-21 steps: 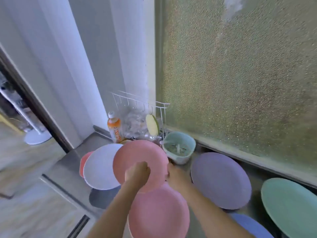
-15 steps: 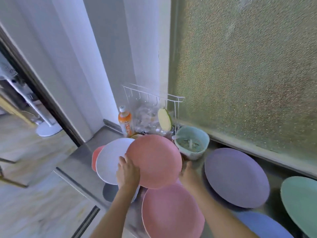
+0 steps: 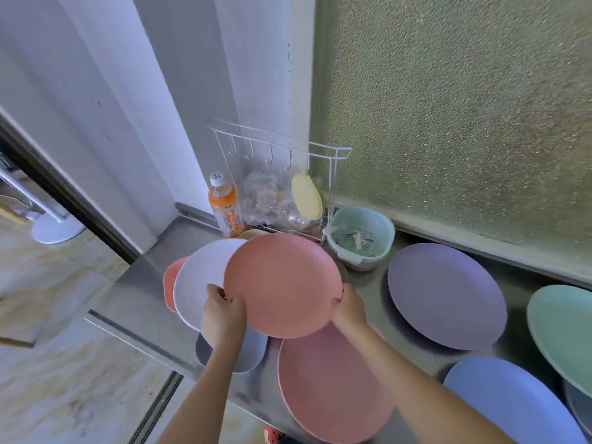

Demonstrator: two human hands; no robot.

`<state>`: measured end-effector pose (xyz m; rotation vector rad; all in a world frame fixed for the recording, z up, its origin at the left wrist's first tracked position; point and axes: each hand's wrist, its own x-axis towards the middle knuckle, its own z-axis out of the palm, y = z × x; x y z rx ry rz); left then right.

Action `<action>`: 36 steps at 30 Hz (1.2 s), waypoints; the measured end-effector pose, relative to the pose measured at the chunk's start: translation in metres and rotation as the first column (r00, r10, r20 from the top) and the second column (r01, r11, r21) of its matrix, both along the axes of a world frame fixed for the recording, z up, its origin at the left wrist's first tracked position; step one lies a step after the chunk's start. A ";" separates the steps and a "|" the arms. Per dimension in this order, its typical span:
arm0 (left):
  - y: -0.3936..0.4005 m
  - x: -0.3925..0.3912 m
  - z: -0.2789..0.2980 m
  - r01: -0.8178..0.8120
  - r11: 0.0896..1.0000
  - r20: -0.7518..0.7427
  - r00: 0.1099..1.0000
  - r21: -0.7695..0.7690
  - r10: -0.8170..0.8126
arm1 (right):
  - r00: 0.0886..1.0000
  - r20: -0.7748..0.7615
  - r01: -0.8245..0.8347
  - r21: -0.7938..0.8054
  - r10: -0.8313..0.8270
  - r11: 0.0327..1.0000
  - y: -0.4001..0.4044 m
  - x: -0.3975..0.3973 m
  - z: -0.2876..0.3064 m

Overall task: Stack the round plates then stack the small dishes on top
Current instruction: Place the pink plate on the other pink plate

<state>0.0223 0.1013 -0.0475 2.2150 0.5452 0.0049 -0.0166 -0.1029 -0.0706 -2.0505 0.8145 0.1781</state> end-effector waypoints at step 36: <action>-0.246 -0.081 -0.046 0.882 0.445 -0.266 0.470 0.152 -0.841 | 0.862 0.156 0.505 -0.175 -0.482 0.845 -0.229 -0.137 -0.025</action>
